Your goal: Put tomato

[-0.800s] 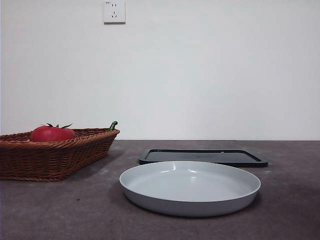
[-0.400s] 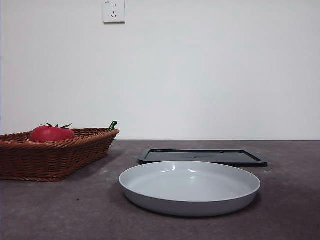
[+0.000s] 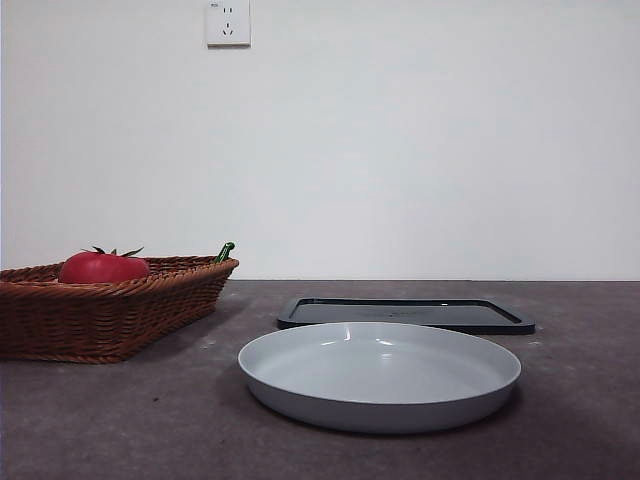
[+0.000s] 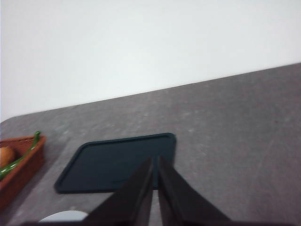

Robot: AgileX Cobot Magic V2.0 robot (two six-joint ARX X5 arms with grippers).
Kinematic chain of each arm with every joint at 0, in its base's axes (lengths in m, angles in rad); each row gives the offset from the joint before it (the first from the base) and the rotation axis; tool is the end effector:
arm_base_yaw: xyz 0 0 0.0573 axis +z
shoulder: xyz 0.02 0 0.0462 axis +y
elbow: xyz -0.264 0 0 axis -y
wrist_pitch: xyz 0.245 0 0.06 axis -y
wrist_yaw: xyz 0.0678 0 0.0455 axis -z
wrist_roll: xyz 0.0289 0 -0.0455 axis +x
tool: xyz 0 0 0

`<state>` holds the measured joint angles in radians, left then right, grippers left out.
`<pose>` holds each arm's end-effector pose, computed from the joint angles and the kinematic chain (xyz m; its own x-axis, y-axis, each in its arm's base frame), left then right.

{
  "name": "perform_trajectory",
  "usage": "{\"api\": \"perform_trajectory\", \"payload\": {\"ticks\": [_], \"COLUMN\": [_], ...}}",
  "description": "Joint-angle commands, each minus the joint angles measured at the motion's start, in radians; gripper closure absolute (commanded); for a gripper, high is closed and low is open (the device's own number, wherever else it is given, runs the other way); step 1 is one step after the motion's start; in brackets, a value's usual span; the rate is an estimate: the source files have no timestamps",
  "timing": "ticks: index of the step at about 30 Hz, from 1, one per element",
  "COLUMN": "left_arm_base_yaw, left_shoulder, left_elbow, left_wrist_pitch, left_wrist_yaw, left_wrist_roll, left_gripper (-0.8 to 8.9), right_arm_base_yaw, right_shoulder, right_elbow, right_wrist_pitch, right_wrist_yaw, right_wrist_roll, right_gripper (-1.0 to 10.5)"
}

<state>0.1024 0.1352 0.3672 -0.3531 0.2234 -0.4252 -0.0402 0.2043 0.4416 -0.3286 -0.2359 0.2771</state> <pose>0.0786 0.0016 0.2422 0.9856 -0.1214 -0.1178 0.0589 0.8991 -0.4339 0.0812 0.0035 0.2642 0.9769 0.1946 -0.0886 -0.1612 0.9425 0.2929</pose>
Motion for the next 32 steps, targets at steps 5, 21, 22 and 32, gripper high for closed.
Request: {"api": "perform_trajectory", "payload": {"ticks": [5,21,22,32], "left_arm_base_yaw": [0.002,-0.162,-0.176,-0.257], "left_shoulder": [0.172,0.523,0.534,0.578], "left_elbow": [0.203,0.582,0.597,0.644], "left_wrist_pitch": [-0.127,-0.528,-0.546,-0.698], "left_wrist_yaw": [0.167,0.269,0.269,0.269], "left_wrist_roll": [0.148,0.37,0.377,0.448], "left_gripper": [8.04,8.04,8.04,8.04], "right_arm_base_yaw": [-0.001,0.162,0.182,0.379], "right_shoulder": [0.177,0.55,0.563,0.615], "right_elbow": [0.211,0.58,0.594,0.632], "right_wrist_pitch": [-0.166,-0.571,-0.593,-0.669], "right_wrist_yaw": [-0.131,-0.326,-0.326,-0.315], "right_wrist_roll": [-0.095,-0.253,-0.262,-0.303], "right_gripper": [9.4,9.4,9.4,9.4]}}
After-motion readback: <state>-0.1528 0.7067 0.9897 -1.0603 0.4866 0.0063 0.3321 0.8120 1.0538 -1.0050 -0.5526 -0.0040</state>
